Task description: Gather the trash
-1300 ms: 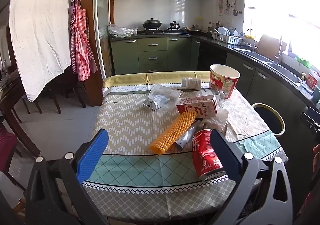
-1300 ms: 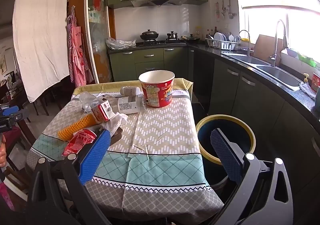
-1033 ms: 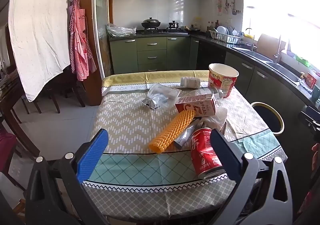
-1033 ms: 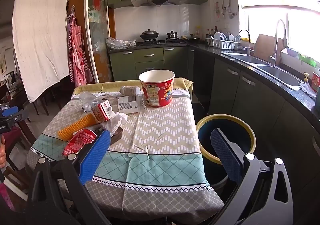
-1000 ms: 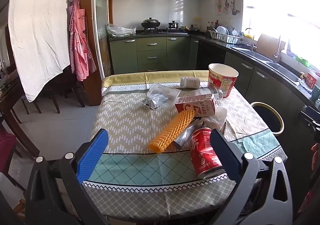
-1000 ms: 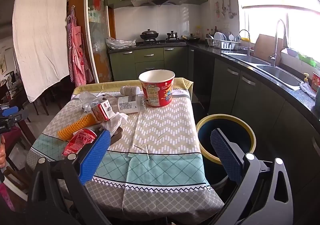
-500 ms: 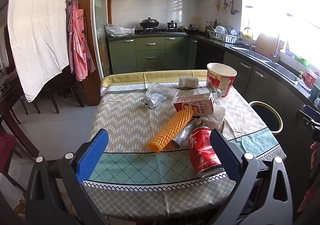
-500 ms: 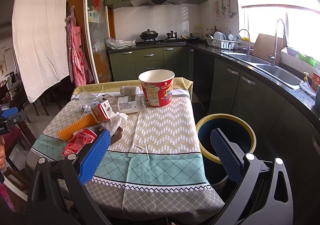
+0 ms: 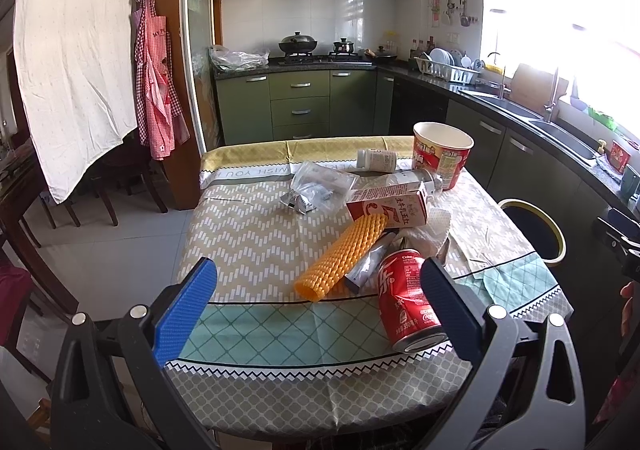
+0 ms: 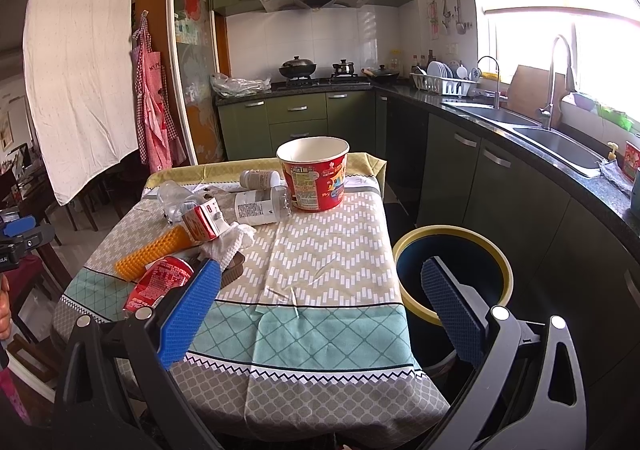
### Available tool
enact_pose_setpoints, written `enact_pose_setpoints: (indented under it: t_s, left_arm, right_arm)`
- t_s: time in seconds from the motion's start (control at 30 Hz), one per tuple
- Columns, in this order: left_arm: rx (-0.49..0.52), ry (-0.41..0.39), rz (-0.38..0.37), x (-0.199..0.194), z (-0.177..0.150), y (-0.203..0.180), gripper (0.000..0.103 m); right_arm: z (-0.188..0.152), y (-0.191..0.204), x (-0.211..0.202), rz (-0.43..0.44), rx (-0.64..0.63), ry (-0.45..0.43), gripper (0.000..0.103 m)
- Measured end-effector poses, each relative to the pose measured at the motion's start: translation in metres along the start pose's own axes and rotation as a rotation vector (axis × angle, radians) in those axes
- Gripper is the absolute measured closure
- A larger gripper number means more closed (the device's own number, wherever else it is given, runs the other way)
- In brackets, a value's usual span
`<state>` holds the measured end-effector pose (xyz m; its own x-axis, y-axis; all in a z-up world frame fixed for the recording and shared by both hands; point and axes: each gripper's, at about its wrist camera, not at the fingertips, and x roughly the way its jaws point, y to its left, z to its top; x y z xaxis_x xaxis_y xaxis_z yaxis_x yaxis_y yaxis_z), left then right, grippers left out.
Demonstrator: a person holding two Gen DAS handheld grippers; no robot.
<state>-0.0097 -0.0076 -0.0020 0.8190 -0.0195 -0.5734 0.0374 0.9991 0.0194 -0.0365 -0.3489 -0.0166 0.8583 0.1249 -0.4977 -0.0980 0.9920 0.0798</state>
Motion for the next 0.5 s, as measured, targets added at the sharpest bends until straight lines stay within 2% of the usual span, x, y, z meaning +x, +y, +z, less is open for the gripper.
enact_pose_setpoints:
  t_s: [0.5]
  left_arm:
    - [-0.001, 0.004, -0.001, 0.0029, -0.0005, 0.0019, 0.006]
  right_arm:
    - [-0.0023, -0.0003, 0.0018, 0.002, 0.000, 0.003, 0.004]
